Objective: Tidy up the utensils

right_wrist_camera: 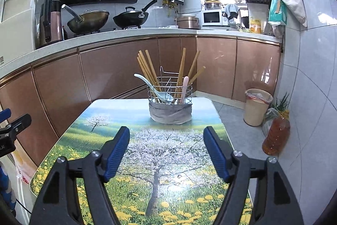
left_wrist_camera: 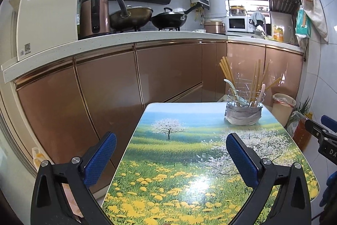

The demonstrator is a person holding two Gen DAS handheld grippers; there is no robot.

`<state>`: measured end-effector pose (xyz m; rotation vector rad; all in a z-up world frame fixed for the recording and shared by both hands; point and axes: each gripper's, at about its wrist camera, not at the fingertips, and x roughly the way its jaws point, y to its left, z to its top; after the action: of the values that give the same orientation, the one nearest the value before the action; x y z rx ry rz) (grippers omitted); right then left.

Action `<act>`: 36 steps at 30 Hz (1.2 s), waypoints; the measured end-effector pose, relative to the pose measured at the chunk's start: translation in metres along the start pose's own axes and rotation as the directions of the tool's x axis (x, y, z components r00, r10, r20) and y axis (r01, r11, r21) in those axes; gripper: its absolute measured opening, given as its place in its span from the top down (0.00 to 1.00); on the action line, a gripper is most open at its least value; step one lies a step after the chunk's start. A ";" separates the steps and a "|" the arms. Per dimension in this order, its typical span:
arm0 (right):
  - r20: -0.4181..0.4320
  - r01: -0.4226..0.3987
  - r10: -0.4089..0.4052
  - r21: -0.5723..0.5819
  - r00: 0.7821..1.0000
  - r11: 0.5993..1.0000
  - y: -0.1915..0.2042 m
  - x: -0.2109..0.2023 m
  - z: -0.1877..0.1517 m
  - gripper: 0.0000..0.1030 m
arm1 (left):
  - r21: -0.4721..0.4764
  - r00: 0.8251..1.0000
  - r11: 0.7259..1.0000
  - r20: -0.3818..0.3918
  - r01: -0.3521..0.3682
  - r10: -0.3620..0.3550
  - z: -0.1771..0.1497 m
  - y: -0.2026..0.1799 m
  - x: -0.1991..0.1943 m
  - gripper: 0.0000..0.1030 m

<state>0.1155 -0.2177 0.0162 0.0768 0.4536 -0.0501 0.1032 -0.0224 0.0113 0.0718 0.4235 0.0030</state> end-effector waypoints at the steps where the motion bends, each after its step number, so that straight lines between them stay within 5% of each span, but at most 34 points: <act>1: 0.002 0.003 -0.003 -0.001 1.000 1.000 0.001 -0.002 0.000 0.29 | -0.001 1.000 1.000 0.003 0.000 0.000 -0.001 0.000 -0.003 0.00; 36: 0.001 0.008 -0.008 -0.011 1.000 1.000 0.003 -0.022 -0.012 0.27 | -0.020 1.000 1.000 0.007 0.024 -0.024 -0.014 0.007 -0.019 0.00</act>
<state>0.0909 -0.2130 0.0151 0.0637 0.4532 -0.0551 0.0797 -0.0149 0.0066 0.0473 0.4176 -0.0169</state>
